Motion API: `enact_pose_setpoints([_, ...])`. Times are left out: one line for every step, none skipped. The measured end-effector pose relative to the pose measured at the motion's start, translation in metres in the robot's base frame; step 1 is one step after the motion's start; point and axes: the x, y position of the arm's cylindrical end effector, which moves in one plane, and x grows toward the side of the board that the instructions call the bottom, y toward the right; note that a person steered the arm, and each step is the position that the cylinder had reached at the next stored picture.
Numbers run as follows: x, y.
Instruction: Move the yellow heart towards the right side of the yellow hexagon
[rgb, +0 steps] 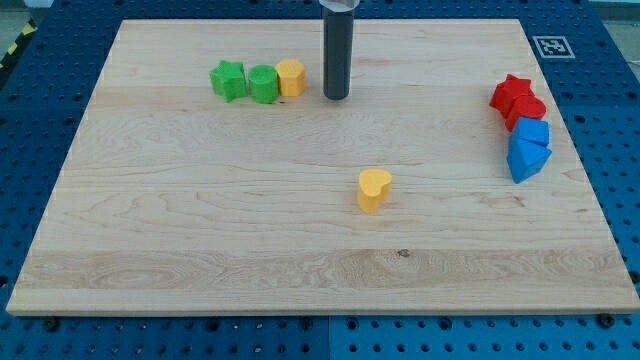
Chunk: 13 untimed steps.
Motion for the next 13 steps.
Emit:
enact_pose_setpoints([-0.027,0.0])
enact_pose_setpoints([-0.032,-0.003])
enact_pose_setpoints([-0.031,-0.002])
enact_pose_setpoints([-0.012,0.014])
enact_pose_setpoints([-0.003,0.015])
enact_pose_setpoints([0.009,0.034])
enact_pose_setpoints([0.031,0.062])
enact_pose_setpoints([0.031,0.062])
enact_pose_setpoints([0.037,0.062])
enact_pose_setpoints([0.055,0.062])
enact_pose_setpoints([0.083,0.064])
enact_pose_setpoints([0.117,0.078])
enact_pose_setpoints([0.148,0.09])
